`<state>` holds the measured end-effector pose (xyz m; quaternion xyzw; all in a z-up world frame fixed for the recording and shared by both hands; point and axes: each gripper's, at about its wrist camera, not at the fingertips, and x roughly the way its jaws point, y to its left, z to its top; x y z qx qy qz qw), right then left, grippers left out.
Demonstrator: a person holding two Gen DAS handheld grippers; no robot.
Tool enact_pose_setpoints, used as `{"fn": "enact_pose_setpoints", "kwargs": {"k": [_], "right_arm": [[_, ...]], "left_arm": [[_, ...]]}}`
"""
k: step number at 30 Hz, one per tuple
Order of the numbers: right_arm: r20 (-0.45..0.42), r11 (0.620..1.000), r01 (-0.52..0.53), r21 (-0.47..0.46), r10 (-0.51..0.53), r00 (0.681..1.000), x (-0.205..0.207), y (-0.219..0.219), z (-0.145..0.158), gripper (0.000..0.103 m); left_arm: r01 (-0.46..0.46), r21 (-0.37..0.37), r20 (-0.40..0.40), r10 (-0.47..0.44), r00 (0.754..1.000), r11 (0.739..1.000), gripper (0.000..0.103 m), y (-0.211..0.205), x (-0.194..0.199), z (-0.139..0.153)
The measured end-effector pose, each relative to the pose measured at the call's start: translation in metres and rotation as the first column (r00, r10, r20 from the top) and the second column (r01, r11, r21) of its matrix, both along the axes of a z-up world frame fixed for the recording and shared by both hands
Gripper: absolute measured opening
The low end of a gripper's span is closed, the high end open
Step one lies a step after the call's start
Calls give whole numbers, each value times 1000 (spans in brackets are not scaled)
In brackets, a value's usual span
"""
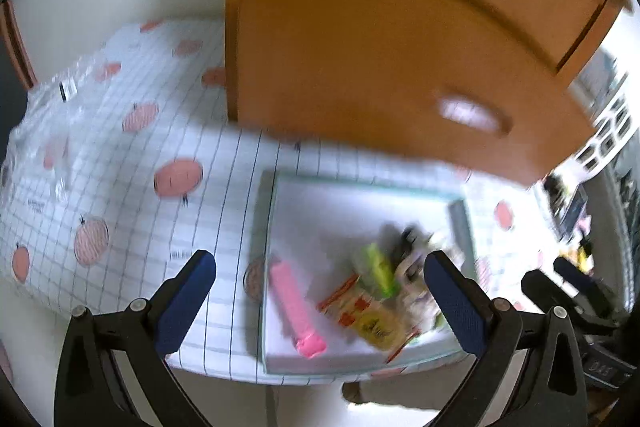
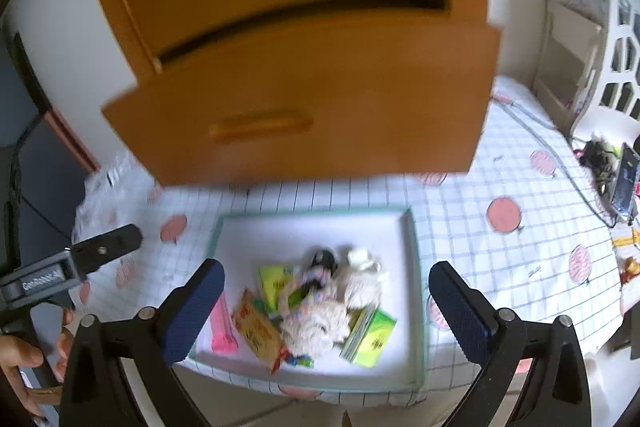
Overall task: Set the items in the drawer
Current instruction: 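Lower the right tool to the rainbow ring while the left tool approaches the pink roller, then close the right tool on the rainbow ring while the left tool grasps the pink roller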
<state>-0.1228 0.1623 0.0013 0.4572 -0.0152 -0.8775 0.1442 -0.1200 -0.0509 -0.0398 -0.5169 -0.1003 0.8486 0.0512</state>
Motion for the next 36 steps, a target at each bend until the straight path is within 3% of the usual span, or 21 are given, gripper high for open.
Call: {"fn": "enact_pose_setpoints", "kwargs": {"k": [4,8,13,15,17,24,36], "right_arm": [[68,999,-28,35,25,997,-1,-12,-28,103],[123,997,-31,65,23,992,-4,-14,-45,90],[200,1000,-9,18,5,980,-10,-12,-54,79],[231,1000,-7,6,6,973,-13,-15,-58,73],[259,1000,-1,6,-1,966,-16,-20,-62,64],[321,999,-14,36,1,947,-24,-36,-80,49],[389,996,-11,87,-24,921,-34,-44,-104,27]], "left_arm": [[0,9,87,-1,996,1000,103,1,2,-36],[3,12,144,-5,990,1000,96,1,6,-57],[26,15,171,-28,985,1000,88,5,10,-72],[30,21,193,-33,981,999,80,6,12,-77],[26,32,222,-33,974,999,74,5,13,-84],[33,54,269,-47,962,998,55,5,16,-102],[35,93,316,-63,947,995,44,6,24,-124]]}}
